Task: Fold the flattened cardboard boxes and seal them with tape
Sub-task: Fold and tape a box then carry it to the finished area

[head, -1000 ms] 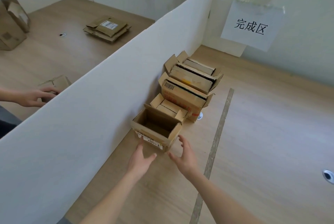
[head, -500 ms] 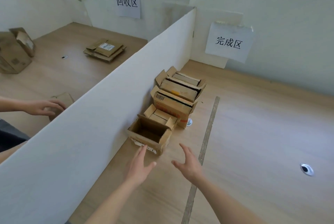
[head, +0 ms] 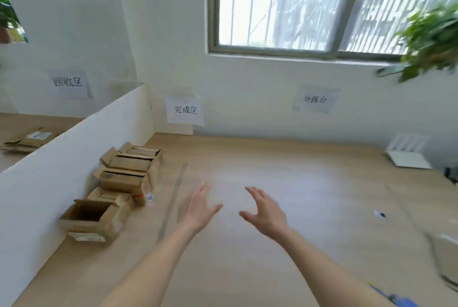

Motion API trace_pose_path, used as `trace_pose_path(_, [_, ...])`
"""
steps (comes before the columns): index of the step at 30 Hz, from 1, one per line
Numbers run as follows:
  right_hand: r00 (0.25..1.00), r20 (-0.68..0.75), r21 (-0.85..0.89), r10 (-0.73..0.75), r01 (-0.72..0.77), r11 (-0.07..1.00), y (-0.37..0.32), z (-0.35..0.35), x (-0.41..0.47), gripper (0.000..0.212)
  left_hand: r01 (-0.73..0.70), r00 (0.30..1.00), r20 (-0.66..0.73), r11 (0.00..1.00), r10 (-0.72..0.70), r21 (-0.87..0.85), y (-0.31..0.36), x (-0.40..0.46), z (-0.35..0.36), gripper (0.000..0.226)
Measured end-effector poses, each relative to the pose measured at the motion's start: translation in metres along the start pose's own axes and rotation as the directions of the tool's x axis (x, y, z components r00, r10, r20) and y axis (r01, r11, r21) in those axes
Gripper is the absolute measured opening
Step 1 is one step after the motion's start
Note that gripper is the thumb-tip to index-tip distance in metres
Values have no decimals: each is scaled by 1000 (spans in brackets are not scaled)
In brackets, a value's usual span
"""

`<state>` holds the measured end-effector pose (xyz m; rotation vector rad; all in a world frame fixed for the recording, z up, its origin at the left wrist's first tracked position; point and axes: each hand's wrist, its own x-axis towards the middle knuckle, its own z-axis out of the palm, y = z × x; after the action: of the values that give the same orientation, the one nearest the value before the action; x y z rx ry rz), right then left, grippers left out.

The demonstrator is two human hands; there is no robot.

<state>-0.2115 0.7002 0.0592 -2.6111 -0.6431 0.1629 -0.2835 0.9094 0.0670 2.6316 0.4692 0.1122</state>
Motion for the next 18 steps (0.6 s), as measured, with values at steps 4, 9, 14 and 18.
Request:
trace_pose_path(4, [981,-154,-69,118,-130,989,100,-114,-90,80,-228,974,11,974,227,2,164,-33,25,78])
trace_pose_path(9, [903,-278,-29,327,-348,937,212,-219,-197,83,-461,886,46,887,462,-34,332,-81,60,73])
trace_pose_path(14, [800,-350,5,486,-518,856,303,-280,-300,81,-606,785,111,793,609,-65,460,-120,101,75])
trace_pose_path(18, [698,-377,48,609,-642,765,371,-307,-363,77,-671,716,172,735,677,-97,539,-137,146,75])
